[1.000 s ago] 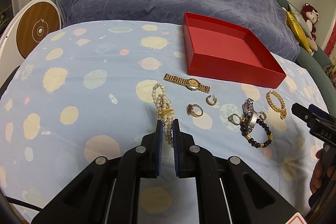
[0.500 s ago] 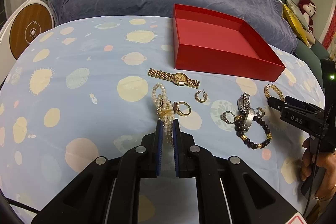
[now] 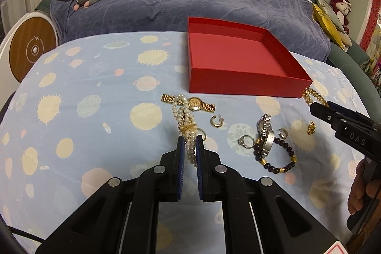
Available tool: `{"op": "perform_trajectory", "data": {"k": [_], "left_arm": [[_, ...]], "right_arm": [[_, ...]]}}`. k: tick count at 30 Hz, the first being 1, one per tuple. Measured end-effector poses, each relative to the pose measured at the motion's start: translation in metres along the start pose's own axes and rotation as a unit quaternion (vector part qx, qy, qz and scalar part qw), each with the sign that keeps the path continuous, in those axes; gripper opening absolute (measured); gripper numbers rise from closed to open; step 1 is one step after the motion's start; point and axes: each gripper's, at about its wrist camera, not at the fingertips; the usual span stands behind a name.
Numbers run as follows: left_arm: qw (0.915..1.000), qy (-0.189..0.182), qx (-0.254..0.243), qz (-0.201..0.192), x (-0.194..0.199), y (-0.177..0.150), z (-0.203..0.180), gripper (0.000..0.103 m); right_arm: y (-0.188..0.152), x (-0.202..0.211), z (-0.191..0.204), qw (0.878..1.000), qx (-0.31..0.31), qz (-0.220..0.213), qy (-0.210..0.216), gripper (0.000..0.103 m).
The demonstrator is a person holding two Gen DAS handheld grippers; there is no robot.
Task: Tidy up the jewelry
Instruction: 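Carry the pearl bracelet in the left tool while the right tool carries the gold bangle over the red box, then release the pearl bracelet with the left tool while the right tool releases the bangle in the box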
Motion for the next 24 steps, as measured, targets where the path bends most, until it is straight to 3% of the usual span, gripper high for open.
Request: {"op": "perform_trajectory", "data": {"k": [4,9,16,24], "left_arm": [[0.9988,-0.013,-0.034,-0.034,0.015,0.041,-0.013,0.007],[0.9952,-0.023,-0.072,-0.063,0.0,0.112,-0.031,0.007],[0.9957,-0.029,-0.081,-0.036,-0.076,0.178,-0.043,0.007],[0.9969,-0.001,-0.078,-0.003,-0.145,0.197,-0.047,0.007]], "right_arm": [[0.046,0.007,0.005,1.0,-0.005,-0.022,0.016,0.054],[0.101,-0.027,0.007,1.0,-0.007,-0.028,0.013,0.054],[0.131,-0.102,-0.014,0.999,-0.037,0.008,-0.006,0.054],[0.139,-0.137,-0.019,0.999,-0.033,0.028,-0.024,0.054]]}}
Point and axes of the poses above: each gripper's, at about its wrist camera, not at the fingertips, and x roughly against the way its jaws point, z to its left, y to its top, and after that the axes turned 7 degrees about -x, right-handed
